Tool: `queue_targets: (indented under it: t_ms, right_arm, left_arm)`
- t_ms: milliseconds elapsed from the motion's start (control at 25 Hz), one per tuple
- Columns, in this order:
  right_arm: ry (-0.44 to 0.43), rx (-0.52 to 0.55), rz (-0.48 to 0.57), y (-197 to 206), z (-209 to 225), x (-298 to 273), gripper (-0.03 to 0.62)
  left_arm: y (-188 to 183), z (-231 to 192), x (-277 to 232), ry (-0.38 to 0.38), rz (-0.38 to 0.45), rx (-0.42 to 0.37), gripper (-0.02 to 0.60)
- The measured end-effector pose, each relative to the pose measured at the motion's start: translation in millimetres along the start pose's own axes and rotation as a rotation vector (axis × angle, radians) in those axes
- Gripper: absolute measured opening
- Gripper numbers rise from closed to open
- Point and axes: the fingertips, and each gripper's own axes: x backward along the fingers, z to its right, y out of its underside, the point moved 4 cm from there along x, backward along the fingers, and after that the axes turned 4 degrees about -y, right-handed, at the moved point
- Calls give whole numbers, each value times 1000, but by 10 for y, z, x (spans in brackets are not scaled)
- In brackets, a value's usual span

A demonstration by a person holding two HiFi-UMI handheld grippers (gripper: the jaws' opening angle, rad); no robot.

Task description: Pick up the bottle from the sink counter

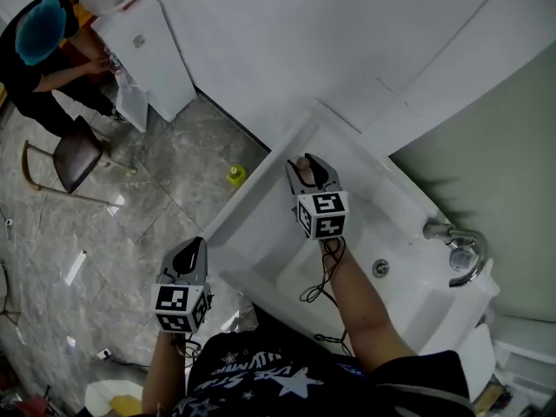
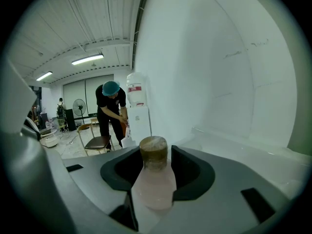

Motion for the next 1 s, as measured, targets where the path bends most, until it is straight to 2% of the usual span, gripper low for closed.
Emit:
queue_targets:
  t_ms: [160,400,640,1000]
  right_arm:
    - [11,74,3,-31,-40,4,141]
    - [40,126,-3,-46,-90,67,138]
    - [46,99,32,-193,-228,378,138]
    - [23,67,67,-302,-724,1054,138]
  left_arm:
    - [24,-9,-20,-2,1,1,21]
    - [95,-32,60,-7,4,14,21]
    - [194,-24,311,-6,17,28,21]
    - [362,92,908,9,85,15,21]
